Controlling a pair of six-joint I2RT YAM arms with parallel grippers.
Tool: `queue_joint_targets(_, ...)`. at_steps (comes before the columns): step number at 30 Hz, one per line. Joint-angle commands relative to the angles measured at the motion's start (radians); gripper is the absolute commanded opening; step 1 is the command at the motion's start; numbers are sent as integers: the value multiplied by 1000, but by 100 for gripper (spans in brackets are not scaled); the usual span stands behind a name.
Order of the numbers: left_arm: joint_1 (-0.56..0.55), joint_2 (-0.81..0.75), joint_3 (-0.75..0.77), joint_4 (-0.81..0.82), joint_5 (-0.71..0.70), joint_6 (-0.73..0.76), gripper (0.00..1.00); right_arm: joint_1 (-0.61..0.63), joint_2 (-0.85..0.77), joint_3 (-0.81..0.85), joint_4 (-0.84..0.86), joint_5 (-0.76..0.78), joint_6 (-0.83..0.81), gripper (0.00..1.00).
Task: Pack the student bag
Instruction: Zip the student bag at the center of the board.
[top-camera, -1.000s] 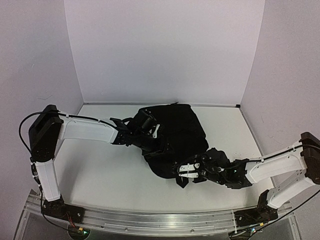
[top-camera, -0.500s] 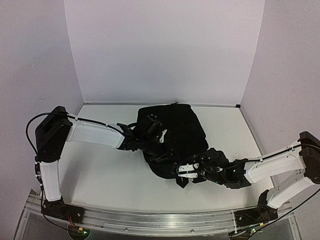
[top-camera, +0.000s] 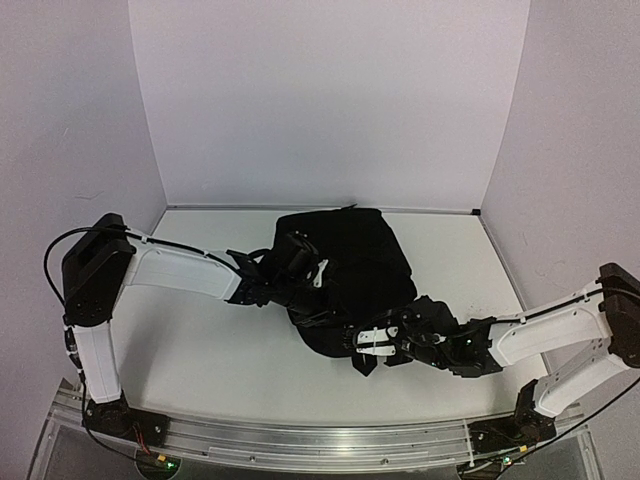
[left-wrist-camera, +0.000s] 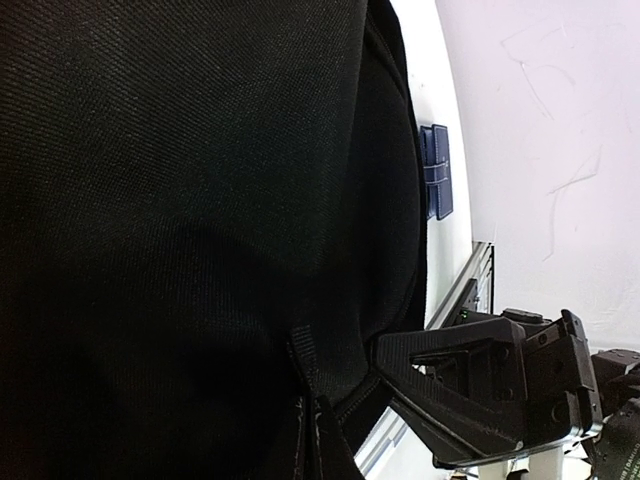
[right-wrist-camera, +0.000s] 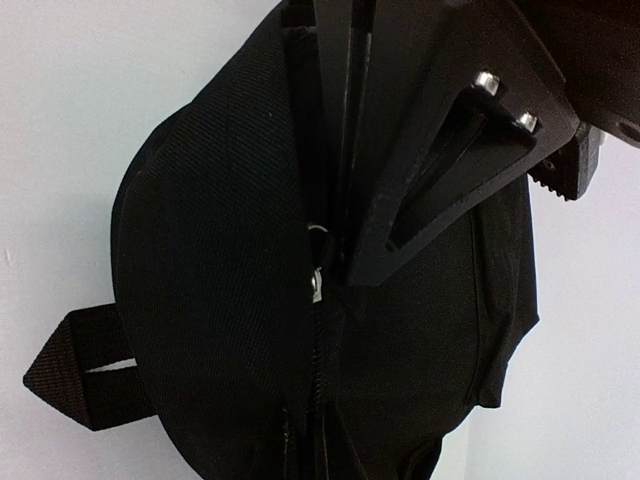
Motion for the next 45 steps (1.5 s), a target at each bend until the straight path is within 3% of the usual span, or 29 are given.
queue_joint_targets(1, -1, -74, -25, -16, -52, 3, 0, 3, -33, 17, 4, 7, -10, 0)
queue_joint_targets(21, 34, -288, -230, -98, -269, -16, 0, 4, -65, -13, -41, -17, -17, 0)
queue_joint_targets(35, 183, -423, -290, -179, -325, 48, 0, 3, -86, -43, -152, -80, -31, 0)
queue_joint_targets(45, 293, -385, -257, -157, -304, 136, 0, 3, -110, -57, -200, -116, -37, 0)
